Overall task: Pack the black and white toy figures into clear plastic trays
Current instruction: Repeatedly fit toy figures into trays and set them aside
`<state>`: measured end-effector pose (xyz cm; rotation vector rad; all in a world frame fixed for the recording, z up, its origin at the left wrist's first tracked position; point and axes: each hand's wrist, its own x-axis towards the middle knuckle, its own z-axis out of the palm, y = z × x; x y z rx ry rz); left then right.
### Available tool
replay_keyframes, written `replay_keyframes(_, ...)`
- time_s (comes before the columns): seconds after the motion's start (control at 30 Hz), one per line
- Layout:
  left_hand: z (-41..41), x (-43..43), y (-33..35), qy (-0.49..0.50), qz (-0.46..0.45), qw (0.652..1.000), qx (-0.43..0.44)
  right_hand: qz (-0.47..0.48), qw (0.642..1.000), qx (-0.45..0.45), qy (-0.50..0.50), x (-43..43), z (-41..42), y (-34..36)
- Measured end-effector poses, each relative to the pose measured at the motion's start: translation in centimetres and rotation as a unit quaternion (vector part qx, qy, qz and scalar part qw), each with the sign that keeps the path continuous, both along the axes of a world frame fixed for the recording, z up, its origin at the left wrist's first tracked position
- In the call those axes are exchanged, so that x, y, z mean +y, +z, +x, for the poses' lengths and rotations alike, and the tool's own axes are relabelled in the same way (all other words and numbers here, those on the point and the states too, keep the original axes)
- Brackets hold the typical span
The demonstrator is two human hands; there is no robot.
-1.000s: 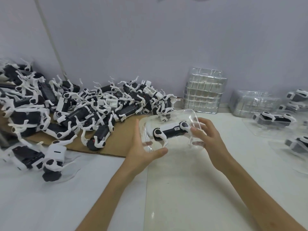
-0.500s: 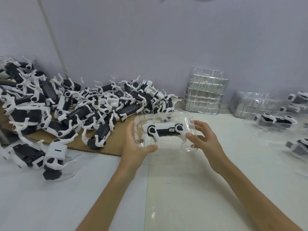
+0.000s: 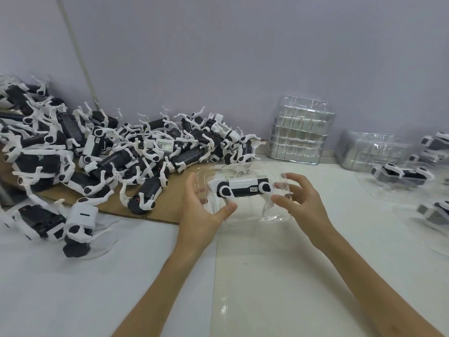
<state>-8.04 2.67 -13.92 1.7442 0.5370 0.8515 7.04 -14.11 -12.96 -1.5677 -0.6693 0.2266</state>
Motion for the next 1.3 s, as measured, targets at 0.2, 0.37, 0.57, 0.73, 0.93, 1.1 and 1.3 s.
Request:
replay_keyframes(0.2,-0.4,-0.2,0.6,-0.027,-0.012,1.000,-0.001,-0.069,0.996,0.052,0.025,-0.1,0.5,0.3)
replay_keyframes(0.37,-0.2,0.1,0.3,-0.013,-0.059,0.996,0.060,-0.135,0.981,0.139,-0.025,-0.4,1.3,0.1)
replay_keyframes(0.57,-0.1,-0.4,0.1,-0.034,-0.025,0.997,0.063,-0.209,0.924,-0.270,-0.173,-0.9,0.2,0.9)
replay_keyframes(0.73,0.3,-1.0,0.2,-0.143,-0.087,0.984,0.057,-0.318,0.863,-0.390,0.044,-0.2,-2.4,1.7)
replay_keyframes(0.93,0.2,-2.8,-1.8,-0.108,0.133,0.973,0.155,-0.385,0.840,-0.381,-0.002,-0.9,-0.5,0.9)
replay_keyframes(1.1,0.4,-4.3,-3.0,-0.146,0.445,0.837,0.284,-0.450,0.817,-0.335,-0.138,-3.2,4.6,1.0)
replay_keyframes(1.3,0.4,-4.5,-2.3,-0.157,0.468,0.809,0.320,-0.495,0.796,-0.328,-0.115,-3.2,9.5,1.5)
